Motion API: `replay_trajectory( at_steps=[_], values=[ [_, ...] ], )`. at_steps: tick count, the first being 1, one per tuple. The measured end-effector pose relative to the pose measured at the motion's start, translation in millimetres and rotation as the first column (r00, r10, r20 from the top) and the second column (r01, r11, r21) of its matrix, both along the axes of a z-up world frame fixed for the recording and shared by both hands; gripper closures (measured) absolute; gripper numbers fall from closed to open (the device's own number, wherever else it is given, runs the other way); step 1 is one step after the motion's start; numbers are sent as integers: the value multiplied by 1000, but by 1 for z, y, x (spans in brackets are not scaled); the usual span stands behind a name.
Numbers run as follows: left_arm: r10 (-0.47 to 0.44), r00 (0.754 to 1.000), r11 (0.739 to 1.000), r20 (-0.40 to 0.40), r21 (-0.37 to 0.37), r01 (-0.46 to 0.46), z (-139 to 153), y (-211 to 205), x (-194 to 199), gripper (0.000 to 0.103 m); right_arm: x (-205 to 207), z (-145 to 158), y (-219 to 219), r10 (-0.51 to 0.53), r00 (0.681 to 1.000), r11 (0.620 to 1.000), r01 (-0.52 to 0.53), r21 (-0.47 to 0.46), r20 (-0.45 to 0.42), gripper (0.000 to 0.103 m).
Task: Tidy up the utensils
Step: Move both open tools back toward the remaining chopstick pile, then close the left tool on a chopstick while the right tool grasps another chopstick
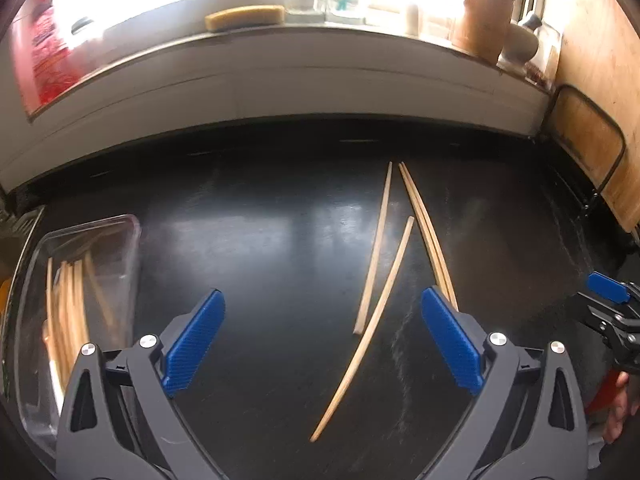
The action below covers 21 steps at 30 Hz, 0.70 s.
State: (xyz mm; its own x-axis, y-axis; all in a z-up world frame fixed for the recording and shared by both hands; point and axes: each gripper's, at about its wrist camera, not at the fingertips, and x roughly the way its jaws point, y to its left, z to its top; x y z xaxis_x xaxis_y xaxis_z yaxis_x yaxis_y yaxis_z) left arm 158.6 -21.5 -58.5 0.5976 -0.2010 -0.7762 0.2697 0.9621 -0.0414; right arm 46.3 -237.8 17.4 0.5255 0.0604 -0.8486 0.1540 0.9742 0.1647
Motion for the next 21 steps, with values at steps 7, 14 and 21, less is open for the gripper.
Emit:
replay_trajectory(
  at_steps=[7, 14, 21],
  values=[
    [-75, 996, 993, -42, 85, 78, -30, -43, 55, 7, 9, -16, -7, 19, 1000, 1000, -18, 12, -24, 18],
    [-105, 991, 981, -81, 157, 116, -63, -62, 94, 7, 47, -38, -10, 9, 998, 1000, -10, -15, -63, 18],
    [-78, 992, 991, -101, 105, 89, -79, -46, 111, 6, 113, -64, 18, 51, 994, 995, -59, -79, -97, 18]
  ],
)
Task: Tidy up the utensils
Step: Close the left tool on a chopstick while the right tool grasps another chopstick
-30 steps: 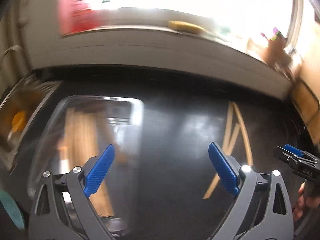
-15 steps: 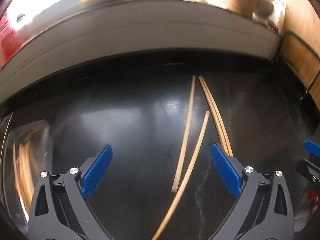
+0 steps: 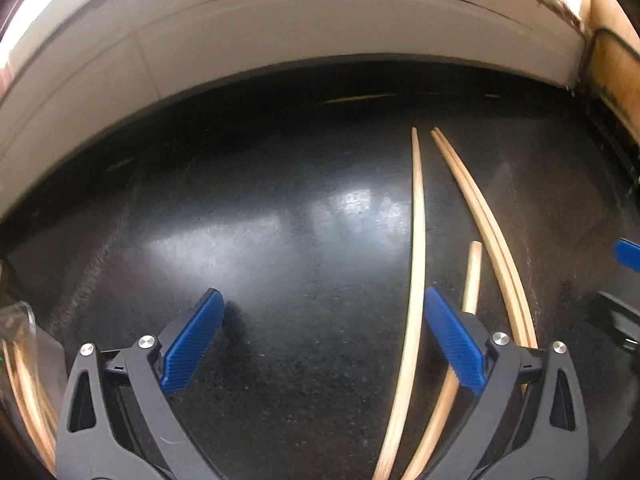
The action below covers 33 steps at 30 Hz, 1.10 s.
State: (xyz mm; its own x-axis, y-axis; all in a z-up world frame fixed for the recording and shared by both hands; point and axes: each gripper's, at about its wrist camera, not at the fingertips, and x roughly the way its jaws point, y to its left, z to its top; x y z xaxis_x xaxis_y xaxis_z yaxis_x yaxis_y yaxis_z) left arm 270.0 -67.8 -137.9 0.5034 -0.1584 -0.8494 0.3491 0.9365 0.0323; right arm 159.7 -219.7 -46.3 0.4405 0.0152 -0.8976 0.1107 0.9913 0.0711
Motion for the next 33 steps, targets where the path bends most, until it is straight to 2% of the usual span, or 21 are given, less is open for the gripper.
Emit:
replay_trajectory(
  at_steps=[6, 11, 20, 22, 25, 32, 33],
  values=[
    [9, 1000, 1000, 9, -8, -9, -2, 23, -3, 6, 29, -24, 15, -4, 998, 999, 2, -48, -55, 18],
    [14, 1000, 1000, 23, -14, -14, -2, 36, -10, 6, 30, -26, 9, -27, 999, 999, 25, -48, -41, 16],
    [4, 1000, 1000, 15, 1, -4, 3, 27, -7, 6, 48, -24, 5, -49, 998, 999, 49, 8, -49, 16],
    [-4, 1000, 1000, 18, -3, 4, 3, 28, -7, 6, 50, -26, 8, -43, 997, 998, 40, -49, -61, 16],
    [4, 1000, 1000, 16, -8, -4, 3, 30, -7, 6, 51, -30, 6, -45, 997, 999, 44, -19, -62, 16],
    [-11, 1000, 1000, 20, -11, 11, 5, 38, -12, 6, 44, -29, 7, -65, 996, 997, 62, -53, -58, 16],
    [-6, 1000, 1000, 16, -10, 7, 5, 39, -11, 6, 46, -28, 7, -70, 996, 997, 68, -32, -61, 16]
  ],
)
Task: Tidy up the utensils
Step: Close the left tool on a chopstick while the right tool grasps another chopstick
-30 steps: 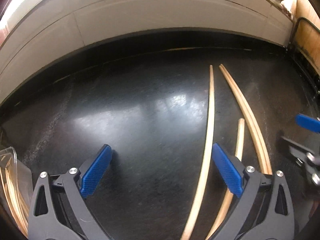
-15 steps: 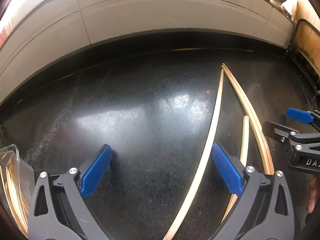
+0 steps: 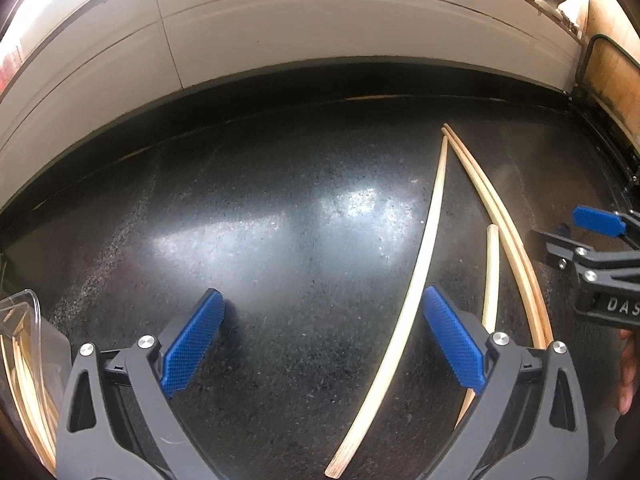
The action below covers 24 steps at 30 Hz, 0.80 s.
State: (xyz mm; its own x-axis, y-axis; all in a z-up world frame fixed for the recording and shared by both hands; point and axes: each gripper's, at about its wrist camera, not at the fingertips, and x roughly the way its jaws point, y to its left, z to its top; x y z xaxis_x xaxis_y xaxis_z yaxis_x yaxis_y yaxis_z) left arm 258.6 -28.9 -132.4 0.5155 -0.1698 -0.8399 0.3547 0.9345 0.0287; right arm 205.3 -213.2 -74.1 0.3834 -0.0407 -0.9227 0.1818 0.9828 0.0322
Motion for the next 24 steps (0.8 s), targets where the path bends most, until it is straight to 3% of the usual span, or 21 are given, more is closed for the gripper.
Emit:
replay_trajectory(
  at_steps=[4, 11, 18, 21, 22, 23, 24],
  values=[
    [2, 1000, 1000, -4, 7, -2, 2, 5, -6, 6, 5, -3, 2, 2, 1000, 999, -2, 43, -11, 16],
    [4, 1000, 1000, -4, 3, -4, 3, 10, -9, 6, -5, -7, -1, 30, 1000, 998, -30, -46, -8, 15],
    [-54, 999, 999, 11, 1, 54, 2, -9, -9, 6, -9, -5, -8, 106, 994, 994, -107, -25, -29, 14],
    [-79, 997, 997, 24, -3, 79, 5, -18, -10, 15, -5, -3, -8, 138, 990, 990, -139, -19, -17, 31],
    [-88, 996, 996, 35, -4, 88, 7, -21, -12, 30, -6, 1, -7, 145, 989, 989, -145, -17, -10, 56],
    [-93, 995, 996, 41, -3, 93, 9, -24, -14, 47, -6, 4, -7, 147, 989, 989, -148, -12, -13, 93],
    [-98, 994, 995, 41, 4, 98, 11, -27, -16, 53, -7, 5, -8, 142, 990, 990, -142, 8, -24, 95]
  ],
)
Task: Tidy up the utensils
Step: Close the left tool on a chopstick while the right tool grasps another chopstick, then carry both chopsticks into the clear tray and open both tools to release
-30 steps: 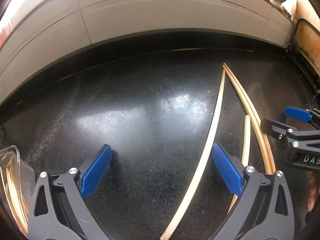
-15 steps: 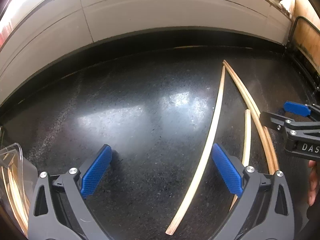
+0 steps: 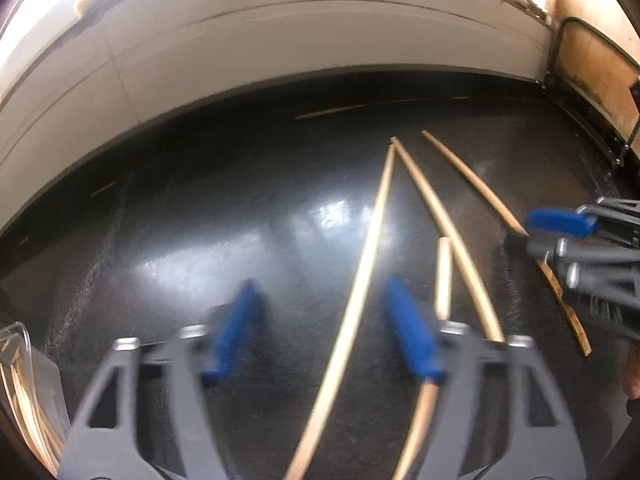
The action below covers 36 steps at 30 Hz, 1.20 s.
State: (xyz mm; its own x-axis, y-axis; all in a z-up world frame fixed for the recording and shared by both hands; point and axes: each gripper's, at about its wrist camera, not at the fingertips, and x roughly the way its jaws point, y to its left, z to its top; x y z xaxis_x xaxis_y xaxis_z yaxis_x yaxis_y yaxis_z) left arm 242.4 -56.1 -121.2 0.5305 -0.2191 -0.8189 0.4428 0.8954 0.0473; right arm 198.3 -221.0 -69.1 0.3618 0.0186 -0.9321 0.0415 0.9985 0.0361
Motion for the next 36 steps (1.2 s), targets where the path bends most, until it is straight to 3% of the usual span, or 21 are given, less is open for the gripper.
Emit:
replay_trajectory(
  at_steps=[2, 4, 7, 13, 18, 21, 27, 36],
  values=[
    [-9, 1000, 1000, -5, 18, 9, 3, -7, -5, 88, -3, 0, -1, 1, 1000, 1000, -1, 2, 4, 95],
    [-17, 1000, 998, -1, 68, 17, 3, -17, -12, 97, -7, 1, -1, -4, 1000, 1000, 4, 1, 8, 95],
    [-23, 1000, 998, -19, 64, 24, 6, -27, -24, 97, -13, 3, -4, -18, 1000, 999, 18, 51, 0, 95],
    [109, 994, 993, 6, -46, -109, 41, 5, -61, 97, -51, 41, -15, -83, 994, 986, 71, 152, 72, 95],
    [242, 970, 960, -7, -143, -241, 75, 45, -109, 97, -93, 81, -11, -107, 986, 962, 70, 265, 127, 95],
    [309, 951, 942, 20, -144, -303, 94, 72, -140, 97, -118, 98, 3, -96, 985, 945, 44, 323, 146, 95],
    [404, 914, 907, 45, -148, -394, 120, 133, -175, 97, -136, 122, 66, 19, 984, 927, -83, 367, 175, 95],
    [551, 830, 831, 88, -142, -537, 143, 221, -196, 97, -118, 147, 179, 216, 954, 882, -281, 377, 205, 95]
  ],
)
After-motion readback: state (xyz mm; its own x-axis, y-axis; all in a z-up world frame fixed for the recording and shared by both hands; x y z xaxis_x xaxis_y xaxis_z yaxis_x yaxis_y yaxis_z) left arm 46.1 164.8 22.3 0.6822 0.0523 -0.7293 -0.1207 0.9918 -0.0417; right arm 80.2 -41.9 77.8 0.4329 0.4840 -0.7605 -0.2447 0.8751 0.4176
